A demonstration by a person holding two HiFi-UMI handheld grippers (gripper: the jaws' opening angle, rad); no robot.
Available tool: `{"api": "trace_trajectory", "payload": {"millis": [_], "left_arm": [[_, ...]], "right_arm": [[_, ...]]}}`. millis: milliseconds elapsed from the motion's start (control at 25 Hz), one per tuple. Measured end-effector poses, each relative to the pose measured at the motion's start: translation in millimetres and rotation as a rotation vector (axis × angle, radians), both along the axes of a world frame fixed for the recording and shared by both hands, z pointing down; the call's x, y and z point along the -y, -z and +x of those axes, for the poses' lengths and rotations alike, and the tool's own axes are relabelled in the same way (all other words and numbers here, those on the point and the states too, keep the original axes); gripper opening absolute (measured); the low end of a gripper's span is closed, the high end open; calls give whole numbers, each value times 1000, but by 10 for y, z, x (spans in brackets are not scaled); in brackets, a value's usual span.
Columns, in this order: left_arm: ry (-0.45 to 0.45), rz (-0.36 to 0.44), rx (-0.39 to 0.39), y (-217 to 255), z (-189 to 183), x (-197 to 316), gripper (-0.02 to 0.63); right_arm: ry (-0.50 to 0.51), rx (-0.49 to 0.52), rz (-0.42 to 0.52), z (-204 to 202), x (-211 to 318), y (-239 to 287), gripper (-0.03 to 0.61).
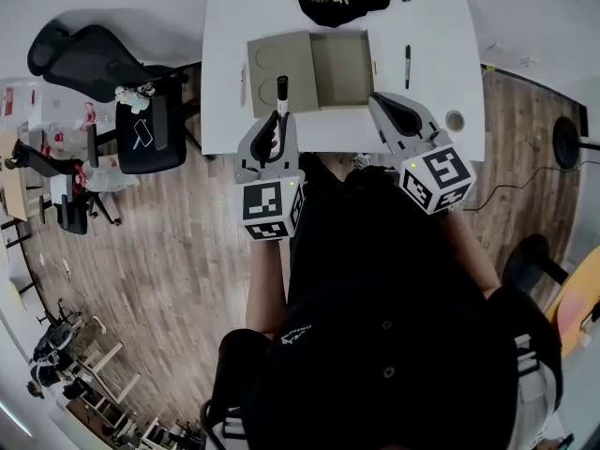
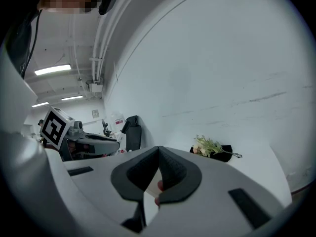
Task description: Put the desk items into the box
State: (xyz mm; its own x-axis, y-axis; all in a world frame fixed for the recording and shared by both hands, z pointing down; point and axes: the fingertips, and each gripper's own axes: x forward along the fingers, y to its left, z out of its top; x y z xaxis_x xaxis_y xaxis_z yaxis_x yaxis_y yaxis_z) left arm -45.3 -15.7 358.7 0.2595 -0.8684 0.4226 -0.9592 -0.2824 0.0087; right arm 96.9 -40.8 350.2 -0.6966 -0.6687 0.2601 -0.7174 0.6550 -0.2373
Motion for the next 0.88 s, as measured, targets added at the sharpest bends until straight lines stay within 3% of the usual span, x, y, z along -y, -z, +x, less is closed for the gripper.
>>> {"api": "trace_trajectory", "payload": {"millis": [400, 880], "left_arm": [[-60, -84, -102, -220, 130, 198, 74], [-294, -160, -70, -490, 533, 818, 74]], "right_arm": [[-73, -18, -21, 149, 12, -78, -2], [-319, -50, -86, 521, 119, -229, -2]]}}
